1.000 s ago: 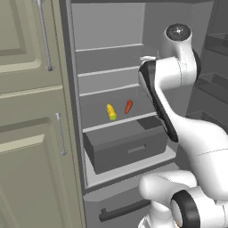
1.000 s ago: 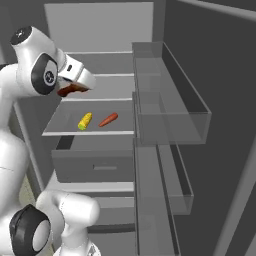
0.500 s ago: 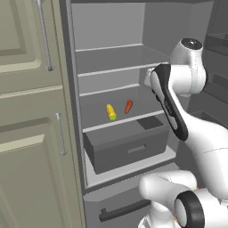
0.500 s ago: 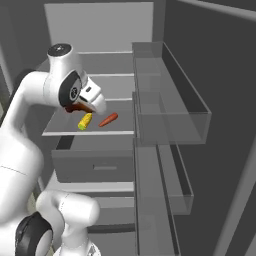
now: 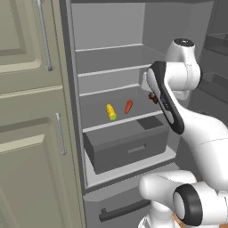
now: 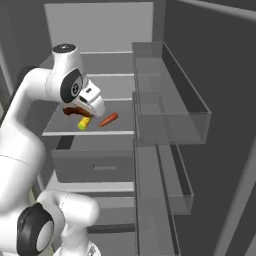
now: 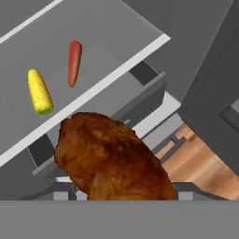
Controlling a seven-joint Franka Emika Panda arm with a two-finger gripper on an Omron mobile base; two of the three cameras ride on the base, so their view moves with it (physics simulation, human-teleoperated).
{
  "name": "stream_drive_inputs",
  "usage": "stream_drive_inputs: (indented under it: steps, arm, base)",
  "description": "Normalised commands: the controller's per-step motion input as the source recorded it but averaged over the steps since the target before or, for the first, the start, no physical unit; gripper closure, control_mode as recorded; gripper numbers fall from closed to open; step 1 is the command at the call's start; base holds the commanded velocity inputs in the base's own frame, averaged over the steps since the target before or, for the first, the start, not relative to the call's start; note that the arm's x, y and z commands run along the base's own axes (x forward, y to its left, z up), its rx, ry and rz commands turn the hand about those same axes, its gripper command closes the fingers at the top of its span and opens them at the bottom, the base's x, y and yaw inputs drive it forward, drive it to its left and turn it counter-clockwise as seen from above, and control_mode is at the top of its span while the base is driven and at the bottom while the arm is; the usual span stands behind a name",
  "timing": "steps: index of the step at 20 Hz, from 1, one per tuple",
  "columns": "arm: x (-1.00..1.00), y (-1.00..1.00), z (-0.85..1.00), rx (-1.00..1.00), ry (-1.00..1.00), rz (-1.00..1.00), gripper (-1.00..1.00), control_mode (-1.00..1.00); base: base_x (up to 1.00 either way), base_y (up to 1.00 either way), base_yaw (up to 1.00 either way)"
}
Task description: Gather the corn and carrot from the fridge and place them on a tray on the dining counter. Then gather the chicken drumstick and steak from the fridge and place them on the other tray.
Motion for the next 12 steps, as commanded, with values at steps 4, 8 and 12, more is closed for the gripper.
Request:
stream_drive_inputs:
  steps: [4,8,12]
  arm:
    - [-0.08,0.00,-0.02,0.00,0.00,0.00,1.00,-1.00]
    - [-0.14,0.00,-0.03,0.00,0.00,-0.01,1.00,1.00]
    - [0.00,0.00,0.00,0.00,0.00,0.00,1.00,1.00]
  base:
    - [0.00,0.00,0.00]
    - [-0.64,0.06,-0.13]
    - [-0.99,0.25,-0.23]
